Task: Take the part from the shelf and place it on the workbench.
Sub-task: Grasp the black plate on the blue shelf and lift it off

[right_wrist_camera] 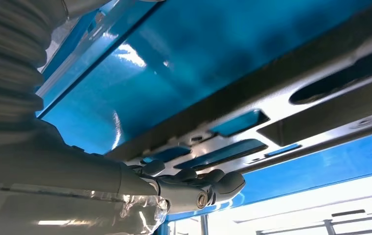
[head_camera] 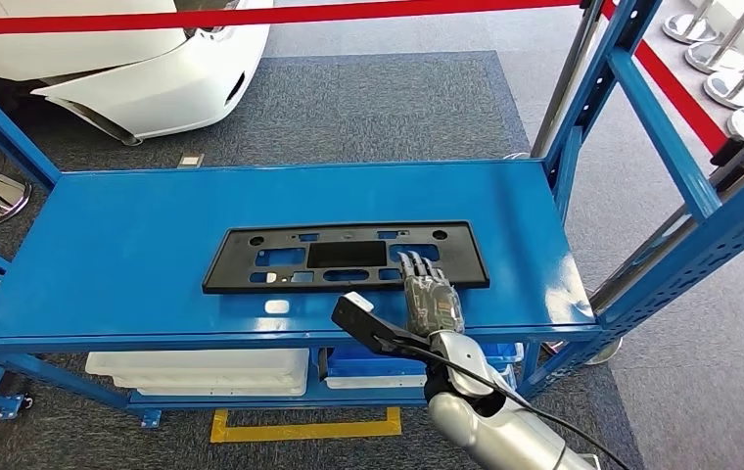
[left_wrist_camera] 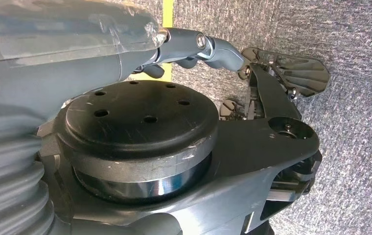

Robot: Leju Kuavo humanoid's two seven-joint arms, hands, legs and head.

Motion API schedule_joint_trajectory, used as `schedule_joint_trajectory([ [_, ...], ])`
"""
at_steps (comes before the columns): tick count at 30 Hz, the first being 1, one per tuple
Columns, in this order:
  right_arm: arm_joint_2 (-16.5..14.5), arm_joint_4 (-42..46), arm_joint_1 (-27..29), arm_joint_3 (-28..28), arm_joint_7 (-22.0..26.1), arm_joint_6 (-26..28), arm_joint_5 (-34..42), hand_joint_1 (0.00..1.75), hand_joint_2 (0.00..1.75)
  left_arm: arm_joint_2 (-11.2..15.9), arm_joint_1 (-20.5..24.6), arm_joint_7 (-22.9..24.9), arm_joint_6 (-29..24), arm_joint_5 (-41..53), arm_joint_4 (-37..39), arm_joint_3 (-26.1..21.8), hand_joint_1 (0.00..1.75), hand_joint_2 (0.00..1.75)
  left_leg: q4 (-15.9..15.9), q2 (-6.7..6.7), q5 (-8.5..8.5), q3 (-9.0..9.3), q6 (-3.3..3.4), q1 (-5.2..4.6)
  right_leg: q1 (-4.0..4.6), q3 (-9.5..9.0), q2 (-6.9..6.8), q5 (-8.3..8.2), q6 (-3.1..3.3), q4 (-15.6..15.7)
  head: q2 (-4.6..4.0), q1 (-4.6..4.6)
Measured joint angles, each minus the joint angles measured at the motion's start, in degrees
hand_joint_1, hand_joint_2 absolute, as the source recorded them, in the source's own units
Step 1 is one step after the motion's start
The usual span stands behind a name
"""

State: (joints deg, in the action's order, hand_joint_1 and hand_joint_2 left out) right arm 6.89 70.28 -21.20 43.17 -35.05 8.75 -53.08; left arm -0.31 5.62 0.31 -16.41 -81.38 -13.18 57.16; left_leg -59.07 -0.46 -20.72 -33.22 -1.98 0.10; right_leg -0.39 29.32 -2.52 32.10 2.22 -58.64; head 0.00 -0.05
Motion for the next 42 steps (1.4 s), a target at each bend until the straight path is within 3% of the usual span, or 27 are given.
schedule_joint_trajectory([
  [14, 1.97, -0.37, -0.52, -4.41, -3.05, -3.35, -8.52, 0.0, 1.75, 0.0, -0.02, 0.16, 0.04, -0.92, 0.0, 0.0, 0.0, 1.75, -0.01, 0.0, 0.0, -0.02, 0.0, 0.0, 0.01, -0.01, 0.0, 0.0, 0.0, 0.0, 0.0, -0.01],
  [29, 5.21, -3.34, -8.48, -4.65, -1.89, -5.56, -11.91, 0.0, 1.75, 0.0, -0.02, 0.13, -0.01, -1.41, 0.0, -0.02, 0.0, 1.75, -0.02, 0.0, 0.0, -0.03, 0.0, 0.0, 0.0, 0.0, -0.01, -0.01, -0.01, 0.0, 0.0, 0.03],
  [33, 5.84, -5.88, -9.91, -4.63, 0.98, -3.38, -12.71, 0.0, 1.75, 0.0, -0.02, 0.11, -0.14, -1.34, 0.0, -0.02, 0.0, 1.75, -0.02, -0.01, 0.0, -0.06, 0.0, 0.0, 0.0, 0.01, -0.02, -0.01, -0.01, -0.01, 0.0, 0.01],
  [38, 5.74, -10.91, -12.32, -4.47, 8.58, 1.78, -11.3, 0.0, 1.75, 0.0, 0.0, 0.05, -0.33, -1.32, 0.0, -0.02, 0.0, 1.75, -0.02, -0.02, 0.0, -0.07, 0.0, 0.02, 0.01, 0.01, -0.04, -0.01, -0.01, -0.01, 0.0, -0.04],
  [42, 5.16, -14.42, -13.25, -4.39, 10.89, 2.42, -8.88, 0.0, 1.75, 0.0, -0.01, -0.02, -0.37, -1.35, 0.0, -0.02, 0.0, 1.75, -0.02, -0.05, 0.0, -0.09, 0.0, 0.02, 0.02, 0.01, -0.09, -0.01, -0.01, -0.02, 0.0, -0.04],
])
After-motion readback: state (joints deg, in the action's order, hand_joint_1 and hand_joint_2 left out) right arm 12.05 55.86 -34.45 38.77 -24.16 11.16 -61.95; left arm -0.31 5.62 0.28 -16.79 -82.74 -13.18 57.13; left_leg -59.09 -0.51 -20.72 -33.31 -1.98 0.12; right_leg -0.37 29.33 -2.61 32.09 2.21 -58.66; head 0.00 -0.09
